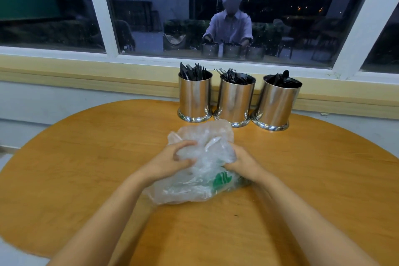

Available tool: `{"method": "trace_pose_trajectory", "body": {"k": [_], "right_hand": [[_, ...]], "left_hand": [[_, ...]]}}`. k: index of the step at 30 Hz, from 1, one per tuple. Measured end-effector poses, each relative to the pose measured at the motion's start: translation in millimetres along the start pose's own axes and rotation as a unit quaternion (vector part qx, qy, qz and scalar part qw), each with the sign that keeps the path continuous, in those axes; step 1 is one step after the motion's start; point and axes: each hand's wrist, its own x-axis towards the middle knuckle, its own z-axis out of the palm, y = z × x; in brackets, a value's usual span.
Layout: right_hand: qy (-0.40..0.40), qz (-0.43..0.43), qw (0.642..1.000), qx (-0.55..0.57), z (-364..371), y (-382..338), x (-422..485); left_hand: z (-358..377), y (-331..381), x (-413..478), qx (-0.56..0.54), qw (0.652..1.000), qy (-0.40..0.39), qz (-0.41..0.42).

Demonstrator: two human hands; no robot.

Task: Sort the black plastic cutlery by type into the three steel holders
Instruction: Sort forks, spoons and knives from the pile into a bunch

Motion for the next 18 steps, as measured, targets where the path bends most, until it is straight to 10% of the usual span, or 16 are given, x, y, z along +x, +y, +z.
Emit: {"method": "trace_pose_trajectory", "body": {"k": [5, 12, 18], "right_hand": [[0.053, 0.068, 0.984, 0.154, -14.6, 6.4, -2.7], [0.054, 0.057, 0.989, 0.127, -3.8, -1.6, -4.1], [-0.029, 0.008, 0.988, 0.149, 13.7, -11.9, -31.4]], "left_hand": [[-24.7, -12.0, -25.5, -0.047, 0.979, 0.182, 0.082], [20.2, -38.9, -21.6, -0.024, 0.996, 0.037, 0.077], [59.6, -26.2, 19.2, -0.048, 0.973, 0.192, 0.12]]}}
